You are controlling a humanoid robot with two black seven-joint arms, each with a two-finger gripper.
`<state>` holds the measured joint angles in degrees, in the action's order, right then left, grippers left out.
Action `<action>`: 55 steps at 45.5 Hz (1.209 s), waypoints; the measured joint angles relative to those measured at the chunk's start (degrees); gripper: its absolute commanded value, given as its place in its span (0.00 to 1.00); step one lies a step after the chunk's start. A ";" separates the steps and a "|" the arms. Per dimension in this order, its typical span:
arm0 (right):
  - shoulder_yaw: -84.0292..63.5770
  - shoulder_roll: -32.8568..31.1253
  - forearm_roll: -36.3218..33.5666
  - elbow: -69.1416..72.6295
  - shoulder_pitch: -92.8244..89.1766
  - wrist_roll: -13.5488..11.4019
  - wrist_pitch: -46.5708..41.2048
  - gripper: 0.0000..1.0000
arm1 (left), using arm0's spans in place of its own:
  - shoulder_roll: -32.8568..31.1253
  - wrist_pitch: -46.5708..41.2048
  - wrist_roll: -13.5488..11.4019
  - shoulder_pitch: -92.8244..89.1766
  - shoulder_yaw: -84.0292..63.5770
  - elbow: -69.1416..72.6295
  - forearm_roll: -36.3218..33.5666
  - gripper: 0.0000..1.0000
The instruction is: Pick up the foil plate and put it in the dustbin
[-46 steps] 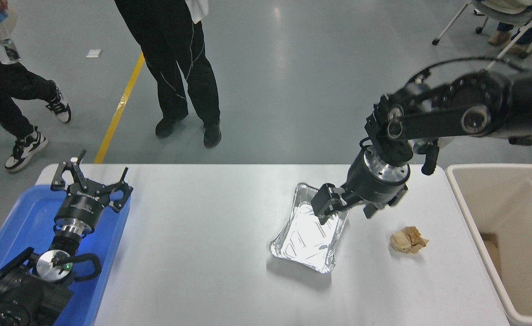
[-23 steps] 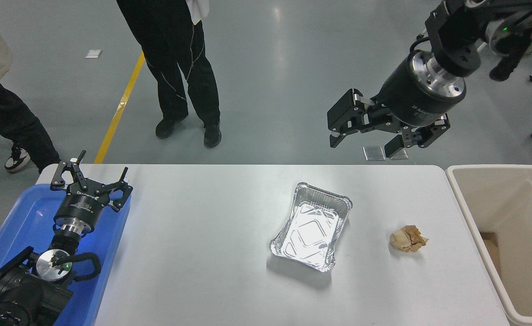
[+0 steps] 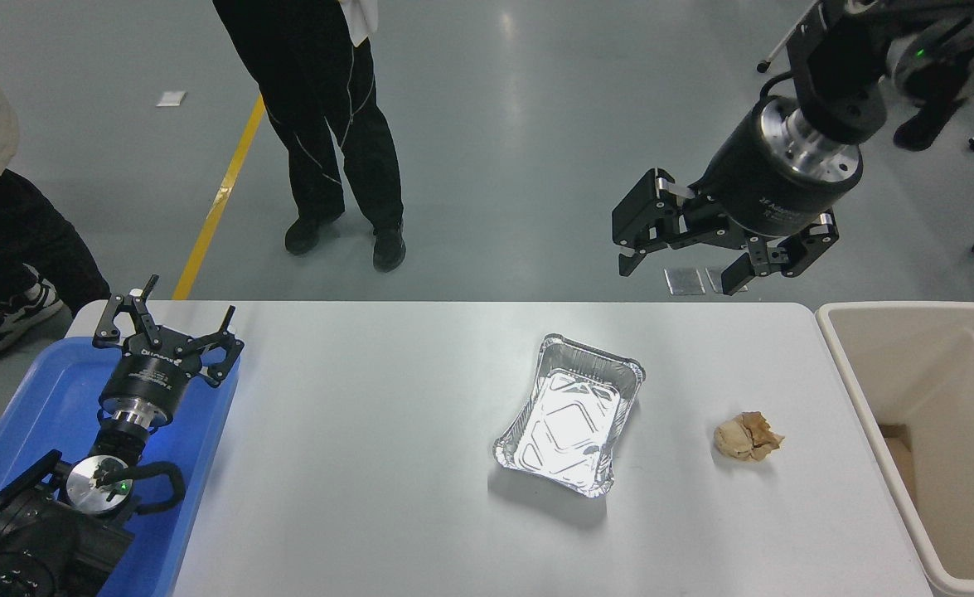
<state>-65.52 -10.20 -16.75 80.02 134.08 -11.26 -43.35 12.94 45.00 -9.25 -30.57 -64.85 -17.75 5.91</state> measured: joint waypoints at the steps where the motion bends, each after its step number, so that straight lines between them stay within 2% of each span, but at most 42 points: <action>1: 0.00 0.17 0.00 -0.03 -0.57 0.01 0.51 1.00 | 0.00 0.00 0.00 -0.01 0.00 0.00 0.00 0.99; 18: 0.36 4.86 0.55 -2.17 -14.30 0.06 18.55 1.00 | -0.01 0.00 0.08 -0.03 0.06 0.00 -0.02 0.99; 25: 1.55 7.49 0.57 -6.20 -21.28 0.07 23.03 1.00 | -0.02 0.00 0.10 -0.03 0.07 0.00 -0.02 0.99; 55: 5.49 10.08 1.30 -29.64 -50.25 -0.06 29.14 1.00 | -0.02 0.00 0.02 -0.04 0.07 -0.01 0.00 0.99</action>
<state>-60.03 -0.12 -15.44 50.38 83.83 -11.33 -14.21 12.92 45.00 -9.23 -30.61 -64.79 -17.76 5.91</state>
